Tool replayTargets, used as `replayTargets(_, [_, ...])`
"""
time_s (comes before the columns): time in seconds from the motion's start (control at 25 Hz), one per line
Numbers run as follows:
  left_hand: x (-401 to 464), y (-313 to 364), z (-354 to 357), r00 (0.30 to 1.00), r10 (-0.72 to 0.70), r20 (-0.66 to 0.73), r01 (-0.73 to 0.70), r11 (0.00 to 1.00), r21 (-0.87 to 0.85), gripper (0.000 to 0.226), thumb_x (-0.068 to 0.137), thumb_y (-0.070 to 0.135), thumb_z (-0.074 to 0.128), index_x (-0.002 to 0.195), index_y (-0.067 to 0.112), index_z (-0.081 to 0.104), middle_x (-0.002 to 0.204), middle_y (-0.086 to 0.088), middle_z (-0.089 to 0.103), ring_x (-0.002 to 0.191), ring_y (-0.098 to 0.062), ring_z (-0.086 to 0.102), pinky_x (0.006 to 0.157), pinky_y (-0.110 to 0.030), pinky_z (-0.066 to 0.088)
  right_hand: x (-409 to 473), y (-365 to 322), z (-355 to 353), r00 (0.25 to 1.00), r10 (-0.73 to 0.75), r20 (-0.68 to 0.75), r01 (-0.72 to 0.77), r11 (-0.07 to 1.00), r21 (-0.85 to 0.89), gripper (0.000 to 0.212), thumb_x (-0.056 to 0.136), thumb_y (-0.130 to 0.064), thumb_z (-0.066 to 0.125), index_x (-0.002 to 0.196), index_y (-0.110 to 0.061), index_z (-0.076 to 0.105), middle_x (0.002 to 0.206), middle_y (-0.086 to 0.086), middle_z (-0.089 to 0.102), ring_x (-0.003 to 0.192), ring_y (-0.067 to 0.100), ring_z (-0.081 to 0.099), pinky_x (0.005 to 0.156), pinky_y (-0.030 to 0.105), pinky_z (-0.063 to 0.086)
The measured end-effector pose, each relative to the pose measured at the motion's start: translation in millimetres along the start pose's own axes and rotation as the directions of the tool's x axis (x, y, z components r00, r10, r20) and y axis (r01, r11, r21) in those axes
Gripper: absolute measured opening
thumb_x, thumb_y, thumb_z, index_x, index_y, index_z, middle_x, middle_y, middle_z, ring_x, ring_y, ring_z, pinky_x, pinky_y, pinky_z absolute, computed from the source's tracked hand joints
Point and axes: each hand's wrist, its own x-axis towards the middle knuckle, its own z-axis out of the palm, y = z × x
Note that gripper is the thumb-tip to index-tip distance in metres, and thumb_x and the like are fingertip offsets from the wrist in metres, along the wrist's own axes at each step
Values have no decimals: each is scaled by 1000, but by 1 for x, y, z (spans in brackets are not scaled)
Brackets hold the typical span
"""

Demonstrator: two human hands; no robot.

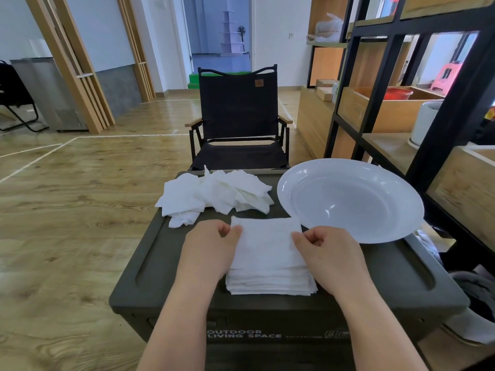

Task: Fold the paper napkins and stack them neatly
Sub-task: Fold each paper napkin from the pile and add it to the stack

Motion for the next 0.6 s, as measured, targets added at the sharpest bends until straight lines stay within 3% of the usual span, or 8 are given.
replayTargets(0.12, [2, -1, -1, 998, -34, 57, 28, 994, 103, 33, 92, 40, 54, 79, 10, 61, 69, -6, 56, 60, -13, 49, 52, -21, 34, 0, 1, -2, 1000, 10, 2, -10, 998, -68, 28, 89, -36, 57, 71, -16, 64, 55, -6, 52, 53, 7, 49, 50, 17, 32])
replayTargets(0.24, [2, -1, -1, 995, -72, 74, 61, 987, 148, 27, 88, 41, 59, 78, 16, 63, 70, 1, 61, 62, -10, 53, 51, -21, 35, -1, 1, 0, 1000, 29, 5, -28, 987, -156, 25, 87, -38, 59, 71, -19, 63, 67, -5, 62, 59, 7, 55, 50, 15, 34])
replayTargets(0.4, [5, -5, 0, 986, -127, 108, 101, 970, 220, 22, 85, 39, 63, 75, 21, 59, 73, 3, 62, 62, -9, 53, 52, -22, 37, -1, 3, 5, 998, 56, 34, -45, 967, -252, 23, 85, -38, 61, 69, -21, 57, 65, -6, 59, 58, 6, 53, 50, 18, 37])
replayTargets(0.48, [9, -11, -3, 998, -59, -27, 65, 947, 316, 15, 88, 37, 59, 90, 22, 60, 88, 4, 64, 75, -10, 55, 62, -23, 39, -2, 1, 4, 999, 40, 8, -37, 965, -260, 25, 84, -39, 61, 68, -23, 53, 67, -7, 57, 60, 5, 52, 49, 17, 32])
replayTargets(0.6, [20, -27, -4, 968, 158, -196, -73, 921, 382, 31, 90, 26, 55, 120, 21, 53, 117, 0, 59, 106, -18, 52, 76, -26, 39, -1, -4, 0, 998, -3, -58, -9, 981, -194, 28, 85, -41, 60, 69, -19, 53, 67, -4, 56, 61, 7, 50, 50, 17, 30])
